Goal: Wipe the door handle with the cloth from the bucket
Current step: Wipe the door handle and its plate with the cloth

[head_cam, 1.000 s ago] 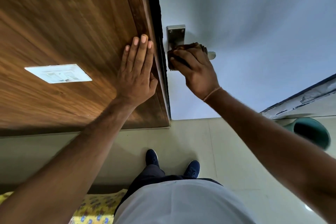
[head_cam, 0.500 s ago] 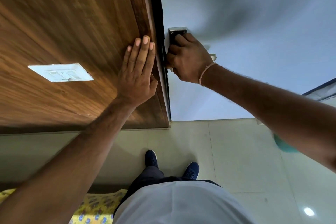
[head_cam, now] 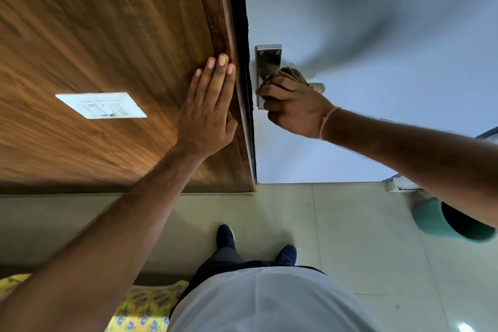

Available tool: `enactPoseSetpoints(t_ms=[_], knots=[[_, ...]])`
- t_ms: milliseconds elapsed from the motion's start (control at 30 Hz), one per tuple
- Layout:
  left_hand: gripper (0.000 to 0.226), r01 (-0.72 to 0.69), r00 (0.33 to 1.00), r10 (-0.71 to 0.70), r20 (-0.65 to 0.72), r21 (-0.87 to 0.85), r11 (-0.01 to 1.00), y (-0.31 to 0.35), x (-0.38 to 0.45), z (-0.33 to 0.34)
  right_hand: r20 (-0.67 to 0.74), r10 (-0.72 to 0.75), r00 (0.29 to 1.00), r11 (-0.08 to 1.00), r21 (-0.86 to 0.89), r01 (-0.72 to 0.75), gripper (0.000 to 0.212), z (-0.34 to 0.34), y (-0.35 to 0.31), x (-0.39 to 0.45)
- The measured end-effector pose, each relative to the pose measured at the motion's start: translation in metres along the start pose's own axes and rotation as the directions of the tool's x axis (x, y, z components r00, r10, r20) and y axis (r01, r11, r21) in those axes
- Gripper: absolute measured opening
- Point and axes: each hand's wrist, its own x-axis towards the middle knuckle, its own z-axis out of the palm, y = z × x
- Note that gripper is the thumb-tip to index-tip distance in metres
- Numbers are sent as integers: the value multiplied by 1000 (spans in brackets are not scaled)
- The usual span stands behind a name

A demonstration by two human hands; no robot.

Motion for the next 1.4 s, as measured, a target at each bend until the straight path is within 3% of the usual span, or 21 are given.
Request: enactPoseSetpoints(t_ms=[67,133,233,333,467,533,600,633,700,733,767,800,833,900,1000,1100,1200,1300,1400], knots=[[95,0,1000,0,-10,2,1000,0,0,1,-72,66,995,998,22,-65,19,5,2,-24],[95,3,1000,-3,-21,3,1000,0,-1,1,-180,175,968,978,149,-149,25,13,8,-51],[95,14,999,-13,-41,2,1000,3,-1,3,-238,428,872,888,292,-356,10,21,15,-77],[97,35,998,-35,-48,10,999,8,-1,5,-273,528,804,804,467,-369,16,18,7,-70],[101,54,998,-54,-25,17,998,10,-1,8,-311,586,748,758,537,-371,10,3,-5,-29],[103,45,999,-44,-20,30,999,8,-1,8,-309,676,669,687,592,-421,9,-1,-10,-22],[105,31,999,-30,-11,32,999,5,-2,9,-258,824,504,511,722,-467,14,-5,-20,-26],[105,31,999,-31,-10,34,999,5,-2,9,-185,907,379,364,799,-479,21,-7,-27,-29],[103,40,999,-40,-15,40,998,6,-1,9,77,996,41,-52,904,-424,28,-23,-41,-22],[101,45,999,-44,-17,41,998,6,-1,9,271,949,-164,-308,908,-285,24,-28,-47,-14],[100,49,999,-48,-18,41,998,7,-2,10,511,804,-306,-547,836,-43,23,-30,-52,-5],[101,52,998,-51,-20,42,998,7,-2,10,719,615,-323,-692,689,215,27,-30,-57,4],[101,51,998,-50,-23,43,998,7,-2,10,843,465,-268,-736,537,412,31,-29,-61,12],[101,39,999,-38,-29,35,999,7,-1,10,939,329,-104,-704,317,636,32,-29,-69,26],[102,24,1000,-23,-17,30,999,6,-1,7,970,220,104,-614,55,787,28,-41,-66,45],[102,22,1000,-22,7,29,999,4,-2,6,956,171,237,-566,-102,818,37,-44,-49,60],[103,29,999,-30,25,38,999,4,-2,5,956,146,255,-543,-138,828,45,-38,-36,57],[101,40,999,-41,18,49,998,5,-1,6,929,155,337,-480,-227,848,45,-34,-21,29],[99,58,998,-58,0,56,997,8,0,7,936,74,345,-503,-264,823,40,-29,-3,-2]])
